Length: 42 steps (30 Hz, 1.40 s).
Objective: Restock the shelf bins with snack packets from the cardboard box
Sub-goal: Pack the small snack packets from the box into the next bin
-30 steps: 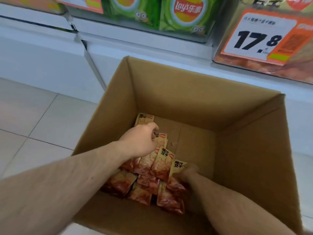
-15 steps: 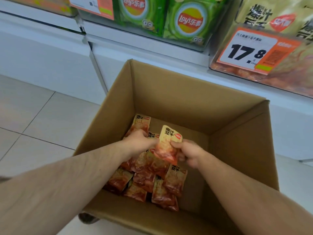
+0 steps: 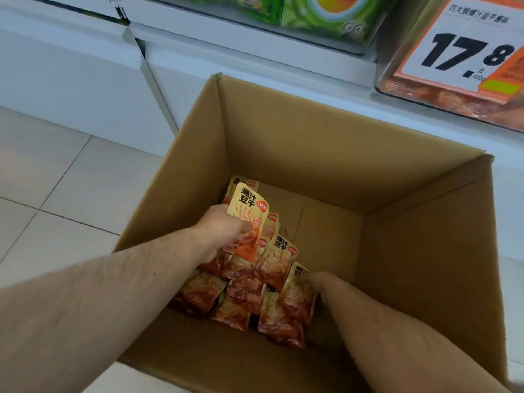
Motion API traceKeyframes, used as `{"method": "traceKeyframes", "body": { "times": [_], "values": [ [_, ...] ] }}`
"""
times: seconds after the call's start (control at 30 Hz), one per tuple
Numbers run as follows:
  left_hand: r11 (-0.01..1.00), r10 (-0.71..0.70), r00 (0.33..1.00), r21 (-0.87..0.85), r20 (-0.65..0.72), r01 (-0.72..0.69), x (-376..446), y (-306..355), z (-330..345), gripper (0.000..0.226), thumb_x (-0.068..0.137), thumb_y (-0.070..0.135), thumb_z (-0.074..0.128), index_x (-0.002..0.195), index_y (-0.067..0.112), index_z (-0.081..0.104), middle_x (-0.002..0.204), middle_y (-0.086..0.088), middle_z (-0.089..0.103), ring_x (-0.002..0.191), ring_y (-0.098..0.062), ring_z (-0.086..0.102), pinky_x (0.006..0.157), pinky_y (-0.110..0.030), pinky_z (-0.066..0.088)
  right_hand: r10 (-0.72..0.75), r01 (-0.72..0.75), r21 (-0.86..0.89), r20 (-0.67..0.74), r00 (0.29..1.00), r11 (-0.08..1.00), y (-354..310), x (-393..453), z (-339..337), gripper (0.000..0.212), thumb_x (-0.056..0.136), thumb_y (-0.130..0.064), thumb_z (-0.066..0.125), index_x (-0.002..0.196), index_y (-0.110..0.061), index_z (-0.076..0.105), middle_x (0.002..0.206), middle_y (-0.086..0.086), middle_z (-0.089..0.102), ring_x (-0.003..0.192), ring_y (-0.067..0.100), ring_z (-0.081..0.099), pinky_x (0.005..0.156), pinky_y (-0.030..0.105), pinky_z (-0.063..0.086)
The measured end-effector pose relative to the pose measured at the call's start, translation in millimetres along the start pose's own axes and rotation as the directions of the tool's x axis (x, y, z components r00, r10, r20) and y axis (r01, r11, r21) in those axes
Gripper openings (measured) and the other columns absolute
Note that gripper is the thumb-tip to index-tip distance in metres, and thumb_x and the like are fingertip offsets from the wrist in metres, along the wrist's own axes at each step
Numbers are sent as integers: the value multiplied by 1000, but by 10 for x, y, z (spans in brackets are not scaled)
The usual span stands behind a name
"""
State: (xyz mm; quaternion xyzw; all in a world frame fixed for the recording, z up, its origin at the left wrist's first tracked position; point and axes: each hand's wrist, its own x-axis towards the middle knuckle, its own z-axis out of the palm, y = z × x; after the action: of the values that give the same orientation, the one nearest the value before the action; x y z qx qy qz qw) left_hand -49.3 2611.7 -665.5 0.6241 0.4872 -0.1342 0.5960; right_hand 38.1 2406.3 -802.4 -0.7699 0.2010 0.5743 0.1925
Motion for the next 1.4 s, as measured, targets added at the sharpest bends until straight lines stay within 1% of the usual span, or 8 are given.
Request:
{"method": "traceKeyframes", "body": {
  "times": [0.17,0.3,0.4,0.5,0.6,0.8,1.07,1.4],
  "values": [
    [1000,-1,1000,0,0,1,26,11,0,36,91,10,68,126,13,62,119,-4,69,92,-16,63,60,-24,43,-98,92,-141,-43,994,986,63,97,-13,43,97,-19,61,134,0,51,139,15,54,119,24,57,88,28,49],
    [1000,20,1000,-16,8,-20,-15,50,30,32,91,9,66,123,14,61,114,-4,69,88,-15,64,59,-24,44,-160,152,-98,-78,984,984,-3,-6,-277,43,91,-10,65,132,0,55,137,19,56,124,32,56,93,33,50],
    [998,42,998,-37,43,-40,-88,139,47,30,93,11,61,123,14,61,114,-7,70,93,-21,68,62,-29,51,-242,240,-37,-220,945,970,-167,-367,-541,41,82,-10,75,119,-1,61,119,18,66,108,32,65,93,41,55],
    [992,75,993,-112,95,-64,-206,270,71,22,94,10,57,115,14,63,104,-8,73,88,-26,72,73,-38,58,-341,356,2,-278,898,935,-344,-982,-787,32,81,-9,77,109,1,63,94,12,72,77,24,71,66,33,61],
    [980,132,978,-172,161,-104,-391,410,90,20,91,8,56,109,16,62,102,-10,74,81,-27,72,68,-36,56,-462,482,17,-254,850,876,-418,-1741,-1025,18,87,-13,73,103,-6,66,78,4,69,55,10,55,39,16,37],
    [955,208,882,-282,423,-90,-975,641,230,15,84,18,48,89,12,60,63,-6,56,30,-11,38,59,-29,33,-633,643,107,-114,766,758,-212,-2577,-1306,22,90,-23,69,108,-10,71,82,3,72,53,7,42,50,22,28],
    [872,481,724,-352,494,-340,-1404,857,493,33,89,37,68,117,20,65,110,-7,74,100,-27,71,85,-43,56,-710,736,87,-206,673,672,-68,-2939,-1352,21,87,-22,73,104,-10,72,92,10,77,73,17,59,59,26,35],
    [765,641,681,-229,353,-602,-1610,1067,633,29,90,16,70,117,23,61,105,2,75,98,-17,72,87,-41,57,-746,820,18,-403,529,572,-31,-3271,-1534,53,69,-24,89,108,-6,58,82,2,73,64,10,62,58,26,48]
  ]
}}
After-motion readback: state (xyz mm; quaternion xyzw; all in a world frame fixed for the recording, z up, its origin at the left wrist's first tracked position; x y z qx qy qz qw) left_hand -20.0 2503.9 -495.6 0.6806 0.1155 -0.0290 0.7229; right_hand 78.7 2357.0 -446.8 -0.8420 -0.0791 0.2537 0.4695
